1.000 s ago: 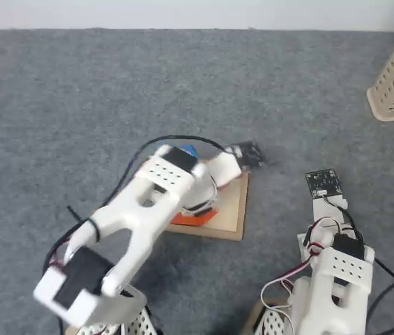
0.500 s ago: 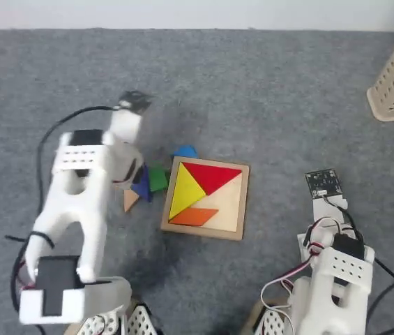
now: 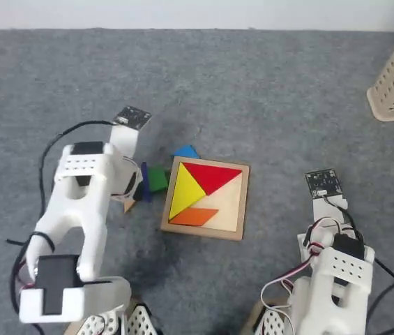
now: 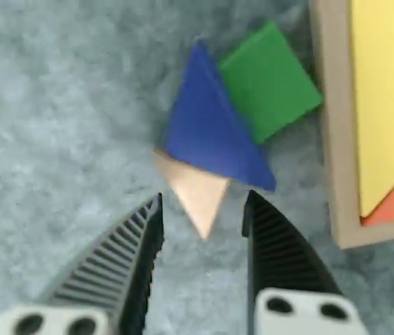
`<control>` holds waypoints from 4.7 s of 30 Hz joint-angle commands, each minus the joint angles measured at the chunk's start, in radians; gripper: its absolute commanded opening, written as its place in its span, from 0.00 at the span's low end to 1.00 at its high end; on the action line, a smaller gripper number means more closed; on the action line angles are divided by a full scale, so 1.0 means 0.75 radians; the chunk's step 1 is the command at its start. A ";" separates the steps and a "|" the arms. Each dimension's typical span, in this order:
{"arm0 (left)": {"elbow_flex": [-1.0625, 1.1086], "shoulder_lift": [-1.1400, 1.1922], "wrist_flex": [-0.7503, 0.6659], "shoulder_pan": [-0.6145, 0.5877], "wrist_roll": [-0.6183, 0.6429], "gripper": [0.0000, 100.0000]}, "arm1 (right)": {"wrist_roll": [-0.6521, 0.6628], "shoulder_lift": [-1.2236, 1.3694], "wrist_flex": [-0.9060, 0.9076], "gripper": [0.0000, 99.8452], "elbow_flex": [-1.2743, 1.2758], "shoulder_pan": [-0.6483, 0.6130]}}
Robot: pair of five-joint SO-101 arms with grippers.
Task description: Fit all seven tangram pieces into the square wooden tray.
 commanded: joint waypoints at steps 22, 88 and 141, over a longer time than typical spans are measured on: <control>0.030 0.203 -0.168 0.004 0.031 0.17 | -0.004 -0.036 -0.032 0.01 0.004 -0.015; -0.496 0.440 0.160 0.837 -0.505 0.01 | -0.004 -0.034 -0.048 0.01 0.004 -0.017; -0.658 0.442 0.010 0.777 -0.127 0.10 | -0.004 -0.034 -0.048 0.01 0.004 -0.017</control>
